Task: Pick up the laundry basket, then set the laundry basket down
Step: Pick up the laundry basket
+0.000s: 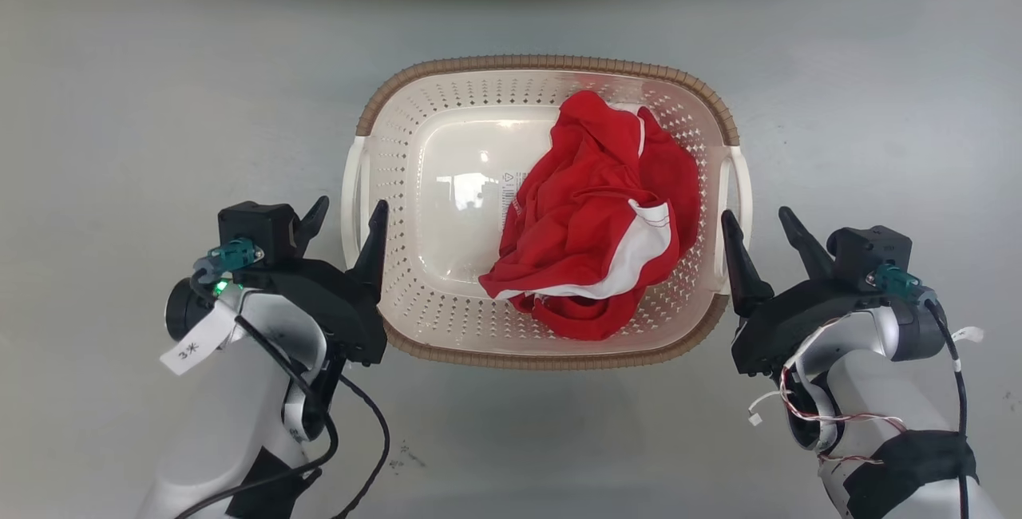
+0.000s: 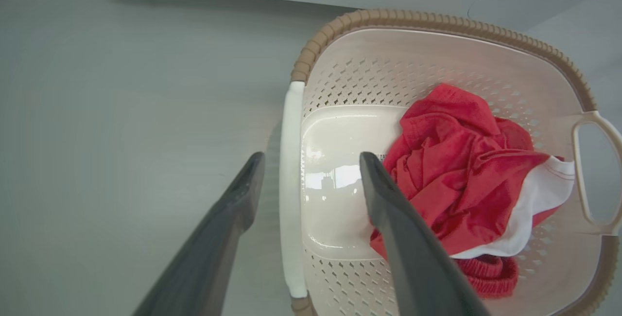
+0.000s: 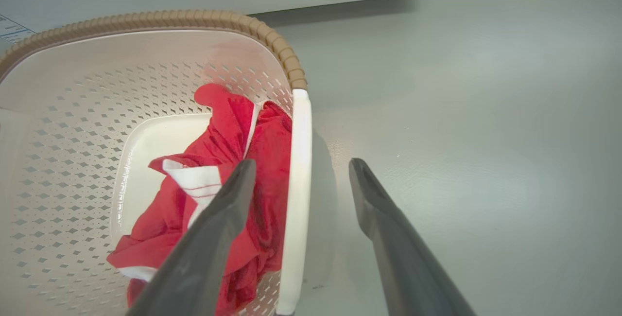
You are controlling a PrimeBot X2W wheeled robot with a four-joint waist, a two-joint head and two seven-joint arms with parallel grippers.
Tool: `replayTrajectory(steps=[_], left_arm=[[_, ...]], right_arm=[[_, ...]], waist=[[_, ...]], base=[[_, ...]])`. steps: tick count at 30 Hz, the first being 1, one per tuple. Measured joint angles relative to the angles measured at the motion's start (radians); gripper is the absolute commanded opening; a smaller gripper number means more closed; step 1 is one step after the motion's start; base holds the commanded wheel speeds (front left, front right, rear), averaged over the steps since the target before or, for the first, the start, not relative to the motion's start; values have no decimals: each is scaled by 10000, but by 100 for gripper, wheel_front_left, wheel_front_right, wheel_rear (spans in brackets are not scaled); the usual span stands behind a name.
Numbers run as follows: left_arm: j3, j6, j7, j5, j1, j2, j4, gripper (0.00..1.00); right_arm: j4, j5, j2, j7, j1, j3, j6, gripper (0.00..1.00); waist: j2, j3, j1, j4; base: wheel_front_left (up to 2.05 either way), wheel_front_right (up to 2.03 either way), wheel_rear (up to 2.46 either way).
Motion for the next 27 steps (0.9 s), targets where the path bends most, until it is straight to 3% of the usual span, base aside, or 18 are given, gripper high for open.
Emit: replayTrajectory(steps=[20, 21, 22, 23, 27], left_arm=[[75, -265, 491, -65, -2115, 138, 2541, 100], [84, -318, 495, -104, -2207, 119, 2665, 100], [84, -347, 502, -104, -2273, 113, 2759, 51], [84, -347, 502, -104, -2328, 88, 2869, 3], [67, -424, 520, -148, -2508, -192, 3212, 0]], right_arm=[[2021, 232, 533, 153, -1861, 282, 410, 100], [2165, 245, 539, 155, -1937, 290, 428, 37], [2274, 247, 541, 157, -1986, 303, 470, 0], [2380, 249, 543, 155, -2009, 301, 527, 0], [2727, 328, 694, 69, -2188, 337, 614, 0]], waist=[[-1, 887, 0, -255], [-1, 929, 1, -263], [0, 959, 1, -270], [-1, 980, 1, -273], [-1, 979, -2, -257]], base=[[0, 0, 0], [0, 0, 0], [0, 0, 0], [0, 0, 0], [0, 0, 0]])
